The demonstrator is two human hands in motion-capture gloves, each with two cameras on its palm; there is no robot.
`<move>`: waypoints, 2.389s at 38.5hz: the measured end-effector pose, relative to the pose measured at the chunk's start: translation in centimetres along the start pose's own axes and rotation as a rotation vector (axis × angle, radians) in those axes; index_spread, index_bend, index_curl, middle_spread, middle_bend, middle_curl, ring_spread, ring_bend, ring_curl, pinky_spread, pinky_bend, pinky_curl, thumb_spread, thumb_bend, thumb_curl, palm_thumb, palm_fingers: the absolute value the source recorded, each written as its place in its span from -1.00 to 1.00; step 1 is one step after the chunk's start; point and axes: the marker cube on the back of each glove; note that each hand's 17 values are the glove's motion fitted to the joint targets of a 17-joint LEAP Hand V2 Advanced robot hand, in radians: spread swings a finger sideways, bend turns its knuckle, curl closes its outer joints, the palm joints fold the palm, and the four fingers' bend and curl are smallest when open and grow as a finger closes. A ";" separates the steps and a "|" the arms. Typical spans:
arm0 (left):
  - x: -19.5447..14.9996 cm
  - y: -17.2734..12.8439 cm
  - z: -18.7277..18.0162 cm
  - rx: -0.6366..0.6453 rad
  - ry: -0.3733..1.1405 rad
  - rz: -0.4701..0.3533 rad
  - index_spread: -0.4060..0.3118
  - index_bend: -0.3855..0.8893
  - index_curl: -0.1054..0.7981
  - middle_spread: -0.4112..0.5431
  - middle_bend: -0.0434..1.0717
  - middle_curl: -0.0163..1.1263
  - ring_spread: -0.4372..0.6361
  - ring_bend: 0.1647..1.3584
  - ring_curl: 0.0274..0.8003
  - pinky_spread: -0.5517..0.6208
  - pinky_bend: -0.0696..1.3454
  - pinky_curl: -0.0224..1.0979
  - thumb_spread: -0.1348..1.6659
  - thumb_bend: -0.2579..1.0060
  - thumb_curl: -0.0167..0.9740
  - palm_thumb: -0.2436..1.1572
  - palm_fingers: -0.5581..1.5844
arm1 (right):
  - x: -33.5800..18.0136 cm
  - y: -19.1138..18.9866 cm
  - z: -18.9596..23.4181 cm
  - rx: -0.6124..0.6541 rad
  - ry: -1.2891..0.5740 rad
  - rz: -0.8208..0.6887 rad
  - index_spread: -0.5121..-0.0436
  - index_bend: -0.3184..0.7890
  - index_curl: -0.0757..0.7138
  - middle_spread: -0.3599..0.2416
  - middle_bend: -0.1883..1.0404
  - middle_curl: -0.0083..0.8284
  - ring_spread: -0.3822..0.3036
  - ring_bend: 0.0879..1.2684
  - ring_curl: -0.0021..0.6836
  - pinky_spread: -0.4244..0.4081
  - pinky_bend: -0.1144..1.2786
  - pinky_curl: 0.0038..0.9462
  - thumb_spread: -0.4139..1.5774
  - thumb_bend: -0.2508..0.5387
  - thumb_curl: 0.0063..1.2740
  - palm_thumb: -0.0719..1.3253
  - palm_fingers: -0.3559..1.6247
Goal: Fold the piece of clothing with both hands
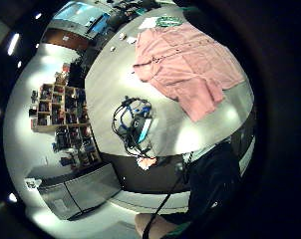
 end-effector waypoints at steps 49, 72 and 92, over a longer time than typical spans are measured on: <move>2.7 -6.2 23.7 -0.429 0.095 -0.087 -0.04 -0.18 -0.32 0.29 -0.53 -0.51 0.56 -0.21 -0.42 0.59 -0.10 -0.37 0.23 -0.63 -0.39 -0.34 -0.44 | -2.6 -5.6 19.9 -0.489 -0.110 0.051 -0.20 -0.13 -0.20 -0.03 -0.39 -0.24 -0.06 -0.35 -0.10 0.44 -0.05 -0.32 0.52 -0.09 -0.46 0.06 -0.27; 4.6 -1.4 21.7 -0.257 -0.062 0.007 -0.56 0.08 0.10 -0.62 0.06 -0.16 -0.52 -0.66 -0.36 -0.26 -0.51 -0.38 0.39 -0.36 -0.11 0.39 0.51 | -3.9 -0.9 19.1 -0.286 0.221 -0.054 0.04 -0.11 0.17 -0.60 -0.25 0.06 -0.63 -0.12 0.25 -0.84 0.00 -0.21 0.48 -0.03 -0.31 0.54 0.69; 2.6 -4.2 5.2 -0.114 0.008 0.109 -0.62 -0.06 0.23 -0.72 -0.03 -0.09 -0.70 -0.75 -0.20 -0.37 -0.66 -0.36 0.34 -0.50 0.04 0.48 0.55 | 0.1 -0.6 1.8 -0.181 0.199 -0.030 0.03 -0.13 0.24 -0.66 -0.17 0.20 -0.66 0.00 0.36 -0.94 0.04 -0.20 0.60 -0.07 -0.36 0.64 0.67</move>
